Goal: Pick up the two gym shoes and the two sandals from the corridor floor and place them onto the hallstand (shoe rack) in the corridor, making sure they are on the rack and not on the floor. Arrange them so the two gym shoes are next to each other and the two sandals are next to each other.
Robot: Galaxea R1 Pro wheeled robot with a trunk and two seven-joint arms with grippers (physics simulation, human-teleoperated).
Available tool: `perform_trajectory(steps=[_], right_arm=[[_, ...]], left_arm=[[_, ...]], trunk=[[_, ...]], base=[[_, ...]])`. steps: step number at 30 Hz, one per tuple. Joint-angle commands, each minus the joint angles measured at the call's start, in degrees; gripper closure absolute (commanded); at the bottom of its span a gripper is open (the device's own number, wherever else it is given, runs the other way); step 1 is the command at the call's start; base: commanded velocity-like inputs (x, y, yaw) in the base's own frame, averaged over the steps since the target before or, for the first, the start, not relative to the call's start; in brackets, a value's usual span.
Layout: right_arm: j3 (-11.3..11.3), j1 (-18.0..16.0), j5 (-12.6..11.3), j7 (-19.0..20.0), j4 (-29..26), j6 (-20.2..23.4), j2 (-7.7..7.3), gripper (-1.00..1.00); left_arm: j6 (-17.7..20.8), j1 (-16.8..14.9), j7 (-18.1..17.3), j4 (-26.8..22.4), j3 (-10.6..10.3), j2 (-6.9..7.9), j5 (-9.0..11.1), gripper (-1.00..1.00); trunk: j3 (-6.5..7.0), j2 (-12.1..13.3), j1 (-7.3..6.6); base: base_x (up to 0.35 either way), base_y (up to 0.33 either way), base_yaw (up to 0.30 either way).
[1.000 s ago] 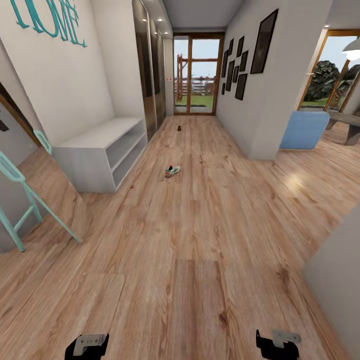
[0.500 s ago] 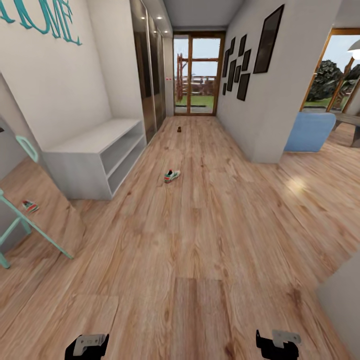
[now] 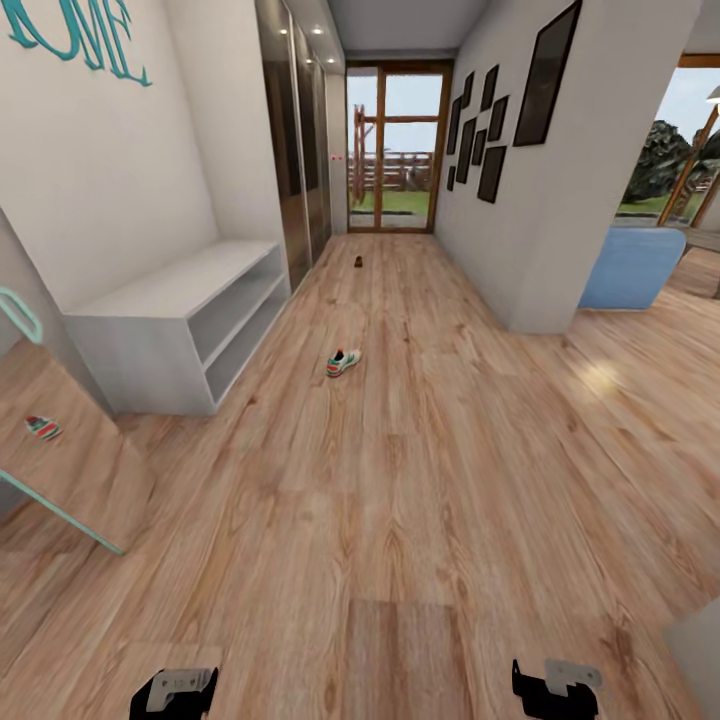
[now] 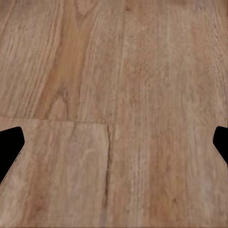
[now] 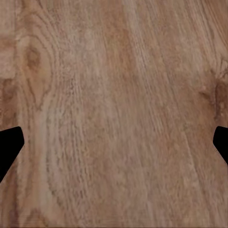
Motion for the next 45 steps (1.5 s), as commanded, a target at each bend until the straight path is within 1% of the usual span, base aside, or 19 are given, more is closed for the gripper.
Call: perform_trajectory(steps=[1,45], right_arm=[[-0.09,-0.03,-0.2,0.08,0.05,-0.24,0.0,-1.0],[-0.09,-0.03,-0.22,0.07,0.05,-0.24,0.0,-1.0]], left_arm=[[-0.22,-0.06,-0.46,0.02,0.49,-0.04,-0.36,-1.0],[-0.22,-0.04,-0.46,0.02,0.49,-0.07,-0.37,-1.0]], trunk=[[-0.05,-0.02,0.02],[-0.05,-0.02,0.02]], base=[[0.34,0.0,0.0],[0.34,0.0,0.0]])
